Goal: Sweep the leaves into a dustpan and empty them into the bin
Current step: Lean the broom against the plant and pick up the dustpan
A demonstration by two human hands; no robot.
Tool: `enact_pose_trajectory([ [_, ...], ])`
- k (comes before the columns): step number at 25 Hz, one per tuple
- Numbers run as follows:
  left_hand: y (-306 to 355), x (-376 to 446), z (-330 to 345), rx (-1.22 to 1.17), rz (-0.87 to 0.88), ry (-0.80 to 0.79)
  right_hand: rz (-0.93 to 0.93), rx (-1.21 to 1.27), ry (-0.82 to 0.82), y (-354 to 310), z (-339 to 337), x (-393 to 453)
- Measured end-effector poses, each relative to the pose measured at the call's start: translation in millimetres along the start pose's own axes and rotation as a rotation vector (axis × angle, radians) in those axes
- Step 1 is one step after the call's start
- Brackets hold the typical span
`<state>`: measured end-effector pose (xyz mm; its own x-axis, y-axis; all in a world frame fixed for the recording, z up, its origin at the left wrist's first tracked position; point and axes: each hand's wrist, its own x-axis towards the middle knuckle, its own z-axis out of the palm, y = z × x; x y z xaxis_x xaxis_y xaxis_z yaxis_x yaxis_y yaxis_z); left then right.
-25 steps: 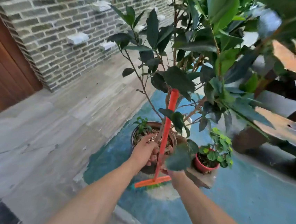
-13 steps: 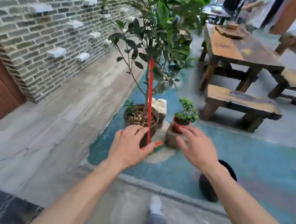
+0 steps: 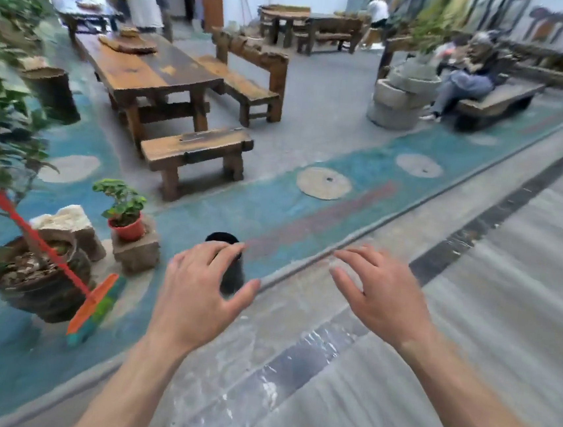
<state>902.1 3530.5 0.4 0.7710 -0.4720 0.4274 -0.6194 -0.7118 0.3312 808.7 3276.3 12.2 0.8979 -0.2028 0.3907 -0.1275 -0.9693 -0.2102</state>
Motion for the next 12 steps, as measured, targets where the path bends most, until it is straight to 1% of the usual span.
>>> enact_pose_trajectory([
  [3, 103.9, 12.9, 28.0, -0.081, 0.194, -0.041, 0.229, -0.081, 0.118, 78.9, -61.6, -86.5],
  [7, 258.6, -1.3, 73.2, -0.119, 0.408, -0.132, 0.511, -0.191, 0.163, 176.5, -134.4, -224.1],
  [8, 306.6, -12.1, 85.8, -0.152, 0.464, -0.156, 0.586, -0.219, 0.18, 201.3, -157.8, -265.8],
  [12, 460.9, -56.2, 125.1, -0.276, 0.685, -0.239, 0.826, -0.371, 0.255, 257.8, -232.2, -399.3],
])
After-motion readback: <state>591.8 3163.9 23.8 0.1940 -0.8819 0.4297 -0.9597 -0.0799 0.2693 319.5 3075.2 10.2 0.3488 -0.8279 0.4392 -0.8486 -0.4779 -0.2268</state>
